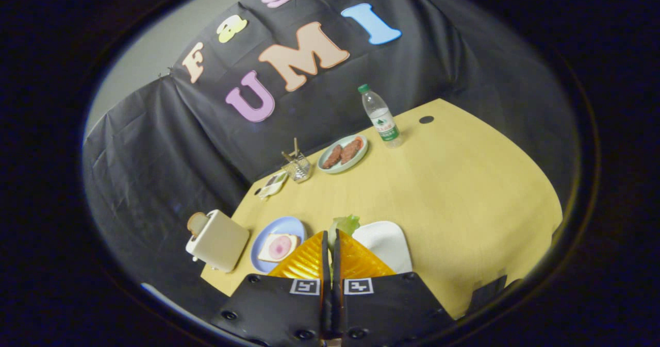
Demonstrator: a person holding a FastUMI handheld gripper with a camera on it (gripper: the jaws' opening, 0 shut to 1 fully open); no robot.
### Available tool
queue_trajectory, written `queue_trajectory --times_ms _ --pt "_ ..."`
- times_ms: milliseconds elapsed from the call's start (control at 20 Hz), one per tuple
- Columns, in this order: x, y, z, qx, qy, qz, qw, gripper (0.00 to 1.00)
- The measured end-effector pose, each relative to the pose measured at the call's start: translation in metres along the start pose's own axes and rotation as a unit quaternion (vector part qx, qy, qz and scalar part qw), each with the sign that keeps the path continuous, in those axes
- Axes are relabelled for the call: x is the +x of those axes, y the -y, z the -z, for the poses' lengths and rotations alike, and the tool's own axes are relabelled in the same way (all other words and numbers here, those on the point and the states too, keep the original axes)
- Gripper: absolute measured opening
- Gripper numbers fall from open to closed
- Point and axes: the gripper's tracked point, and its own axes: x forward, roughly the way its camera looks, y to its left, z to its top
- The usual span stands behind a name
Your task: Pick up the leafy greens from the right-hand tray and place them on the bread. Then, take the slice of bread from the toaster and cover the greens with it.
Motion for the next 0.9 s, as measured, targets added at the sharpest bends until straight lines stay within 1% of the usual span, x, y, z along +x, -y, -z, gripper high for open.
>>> queue_trajectory --times_ms 300,500,750,900 --pt "-0.007 -0.083 -0.01 -0.007 0.017 -0.069 0.997 0.03" --pt "0.005 -0.136 -0.01 0.001 0.02 -0.109 0.994 0.03" --pt "0.028 -0.192 0.007 0.009 0.002 -0.156 0.988 0.03" --pt "0.042 -0.212 0.024 0.005 -0.011 -0.176 0.984 0.03"
